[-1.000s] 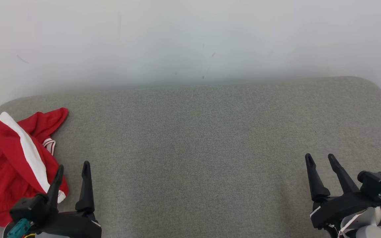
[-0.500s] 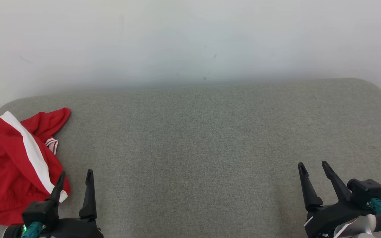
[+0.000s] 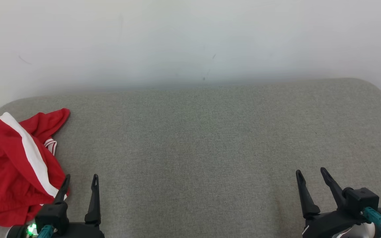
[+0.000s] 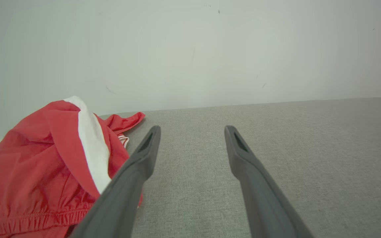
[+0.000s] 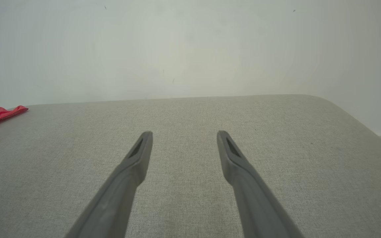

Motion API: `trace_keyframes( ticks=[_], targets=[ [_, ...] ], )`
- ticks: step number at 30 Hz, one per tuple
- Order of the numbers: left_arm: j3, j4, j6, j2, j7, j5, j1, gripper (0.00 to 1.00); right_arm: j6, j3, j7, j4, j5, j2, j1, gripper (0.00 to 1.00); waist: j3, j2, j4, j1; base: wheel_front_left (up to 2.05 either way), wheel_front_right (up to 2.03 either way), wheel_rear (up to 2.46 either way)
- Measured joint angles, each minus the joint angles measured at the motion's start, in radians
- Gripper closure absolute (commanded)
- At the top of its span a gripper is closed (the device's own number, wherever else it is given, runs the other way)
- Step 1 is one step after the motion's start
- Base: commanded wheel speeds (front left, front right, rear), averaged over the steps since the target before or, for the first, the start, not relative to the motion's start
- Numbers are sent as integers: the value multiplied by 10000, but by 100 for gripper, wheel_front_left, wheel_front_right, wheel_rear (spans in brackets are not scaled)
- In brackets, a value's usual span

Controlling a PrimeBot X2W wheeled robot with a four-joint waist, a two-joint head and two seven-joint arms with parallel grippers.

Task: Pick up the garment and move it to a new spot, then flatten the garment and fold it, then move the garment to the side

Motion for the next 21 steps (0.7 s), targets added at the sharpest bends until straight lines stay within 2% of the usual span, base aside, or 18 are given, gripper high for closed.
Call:
trace_keyframes(
  ticks=[6,21],
  targets=[
    [63,-17,111,2,0,366,36,0,0,-4,-109,-165,-451,65,120,0,12,0,-19,0,0,0,0],
    [117,105,213,-73,-13,142,46,0,0,-234,-203,-221,-483,219,166,0,18,0,-28,0,0,0,0]
  ],
)
